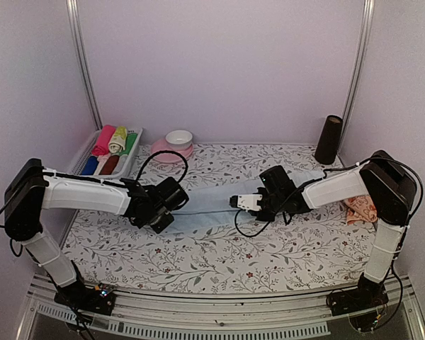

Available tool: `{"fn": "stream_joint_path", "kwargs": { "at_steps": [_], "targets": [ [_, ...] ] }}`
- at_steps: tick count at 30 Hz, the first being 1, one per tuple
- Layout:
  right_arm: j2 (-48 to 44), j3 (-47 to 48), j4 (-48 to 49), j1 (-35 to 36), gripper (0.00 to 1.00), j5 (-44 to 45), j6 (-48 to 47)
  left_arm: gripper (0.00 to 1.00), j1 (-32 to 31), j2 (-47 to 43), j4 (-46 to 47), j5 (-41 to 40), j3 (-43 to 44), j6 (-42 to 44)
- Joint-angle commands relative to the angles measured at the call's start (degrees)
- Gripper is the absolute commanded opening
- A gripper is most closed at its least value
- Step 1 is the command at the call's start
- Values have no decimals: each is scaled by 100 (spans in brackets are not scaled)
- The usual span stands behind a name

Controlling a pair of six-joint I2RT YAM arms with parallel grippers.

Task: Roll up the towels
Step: Adjust the towel at the center of the board.

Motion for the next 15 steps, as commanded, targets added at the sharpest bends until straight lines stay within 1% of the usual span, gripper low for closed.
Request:
{"fn": "stream_joint_path", "kwargs": {
  "at_steps": [1, 2, 4, 8, 15],
  "targets": [
    [-15, 106, -6, -23, 23, 62, 43, 0, -35, -90, -48, -116, 90, -63],
    [-16, 108, -9, -29, 20, 73, 37, 0, -32, -92, -48, -128, 88, -63],
    [-27, 82, -7, -29, 12, 85, 11, 0, -31, -90, -48, -139, 81, -66],
    [0, 36, -6, -29, 4, 94, -70, 0, -35, -114, -57, -170, 92, -63],
    [-305, -52, -184, -25, 2, -117, -206, 0, -111, -143, -271, -130, 149, -72]
  ]
}}
